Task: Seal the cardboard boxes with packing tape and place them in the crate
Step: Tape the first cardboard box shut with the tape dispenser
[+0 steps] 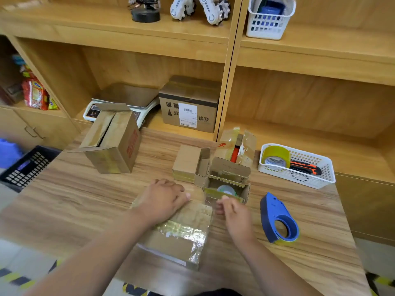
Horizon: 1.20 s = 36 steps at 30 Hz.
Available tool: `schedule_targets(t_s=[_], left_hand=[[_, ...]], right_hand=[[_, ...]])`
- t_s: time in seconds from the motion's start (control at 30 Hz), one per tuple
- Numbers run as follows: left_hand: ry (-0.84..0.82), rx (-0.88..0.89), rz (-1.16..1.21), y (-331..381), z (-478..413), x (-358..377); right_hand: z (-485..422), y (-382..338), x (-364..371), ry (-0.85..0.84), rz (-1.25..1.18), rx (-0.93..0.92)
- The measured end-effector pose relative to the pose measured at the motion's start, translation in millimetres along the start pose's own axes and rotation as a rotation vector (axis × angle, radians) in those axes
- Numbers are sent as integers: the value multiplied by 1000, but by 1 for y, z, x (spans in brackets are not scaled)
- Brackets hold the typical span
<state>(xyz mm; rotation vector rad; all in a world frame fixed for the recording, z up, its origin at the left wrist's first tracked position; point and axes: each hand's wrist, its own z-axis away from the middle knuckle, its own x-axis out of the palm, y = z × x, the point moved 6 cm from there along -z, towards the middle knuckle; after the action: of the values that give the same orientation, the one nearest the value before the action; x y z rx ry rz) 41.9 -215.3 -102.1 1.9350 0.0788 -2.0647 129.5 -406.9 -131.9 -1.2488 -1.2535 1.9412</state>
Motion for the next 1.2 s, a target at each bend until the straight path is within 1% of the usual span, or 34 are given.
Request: schedule_targets(t_s=[0.07, 0.1, 0.17, 0.27, 0.33, 0.4, 0.47, 0.53, 0.57, 0.67, 0.73, 0.8, 0.9, 1.0, 1.07, 1.17, 1.2], left_hand=[[-80, -4, -62, 17, 2, 18], [-87, -14, -99, 22, 2, 23], [-41, -28, -137, 26, 0, 26], [15, -16, -133, 26, -2, 23], [32, -21, -110, 27, -2, 23], [48, -33, -102, 28, -1, 22], [66, -41, -101, 29, 0, 20], [95, -40, -81, 30, 4, 17], [103, -37, -71, 31, 6, 16], [98, -47, -78, 33, 7, 16], [75, -72, -102, 32, 6, 16], [35, -107, -108, 33, 3, 18], [-31, -69, -109, 54, -2, 22], [-45, 9, -104, 80, -5, 27], [-30, 23, -119, 85, -7, 27], [-16, 20, -125, 83, -6, 25], [-13, 18, -118, 82, -5, 25]], right_hand=[[1, 17, -32, 184, -27, 22], [1, 27, -48, 263, -7, 38], [0, 48, -74, 376, 43, 77], [4, 73, -97, 465, 79, 100], [10, 79, -101, 485, 123, 69], [15, 72, -92, 440, 156, -12], [20, 59, -74, 358, 174, -103], [22, 49, -58, 309, 146, -146], [21, 46, -54, 311, 115, -144], [18, 55, -61, 417, 94, -29], [16, 68, -74, 492, 167, 65], [15, 76, -84, 491, 307, 101], [11, 89, -89, 378, 508, 166], [9, 103, -91, 280, 556, 286], [8, 107, -93, 227, 581, 291], [7, 112, -97, 102, 750, 311], [8, 114, -100, 84, 764, 328]])
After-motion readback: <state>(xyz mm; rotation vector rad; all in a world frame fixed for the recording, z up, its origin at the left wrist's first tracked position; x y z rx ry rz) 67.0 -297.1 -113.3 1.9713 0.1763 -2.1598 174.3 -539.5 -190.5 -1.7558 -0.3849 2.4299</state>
